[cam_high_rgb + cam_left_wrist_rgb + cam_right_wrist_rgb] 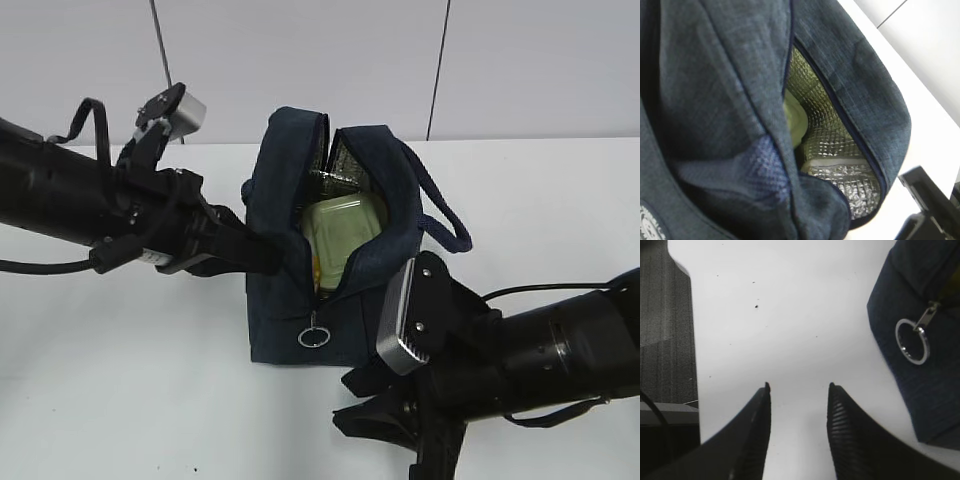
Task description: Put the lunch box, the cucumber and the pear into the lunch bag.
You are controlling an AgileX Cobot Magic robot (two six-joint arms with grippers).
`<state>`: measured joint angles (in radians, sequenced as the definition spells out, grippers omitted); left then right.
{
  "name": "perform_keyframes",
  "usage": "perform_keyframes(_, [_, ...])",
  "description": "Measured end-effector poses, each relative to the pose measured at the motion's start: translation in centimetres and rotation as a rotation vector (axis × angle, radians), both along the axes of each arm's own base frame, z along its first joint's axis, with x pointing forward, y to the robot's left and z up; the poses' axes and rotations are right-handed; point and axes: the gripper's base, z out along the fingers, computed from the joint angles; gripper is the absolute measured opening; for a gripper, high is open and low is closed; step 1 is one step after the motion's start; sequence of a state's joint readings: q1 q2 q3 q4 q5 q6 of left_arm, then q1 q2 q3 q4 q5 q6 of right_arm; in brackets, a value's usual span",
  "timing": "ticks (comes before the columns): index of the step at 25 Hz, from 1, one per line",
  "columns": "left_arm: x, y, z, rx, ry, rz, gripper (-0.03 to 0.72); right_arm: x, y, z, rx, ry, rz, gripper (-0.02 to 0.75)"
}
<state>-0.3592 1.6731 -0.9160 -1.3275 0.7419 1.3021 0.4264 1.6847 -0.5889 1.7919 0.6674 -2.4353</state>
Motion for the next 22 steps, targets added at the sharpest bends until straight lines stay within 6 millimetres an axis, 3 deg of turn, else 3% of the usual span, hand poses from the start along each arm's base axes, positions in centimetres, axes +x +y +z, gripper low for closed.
perform_keyframes(11, [0.0,-0.1,0.1,-0.015,0.008,0.002,-0.01,3.5,0.5,0.4,-0.089,-0.11,-0.051,0.305])
perform_keyframes(22, [-0.3,-0.4,0.4,-0.063,0.038,-0.015,-0.011,5.3,0.9,-1.4,-0.145,-0.096,-0.067,0.305])
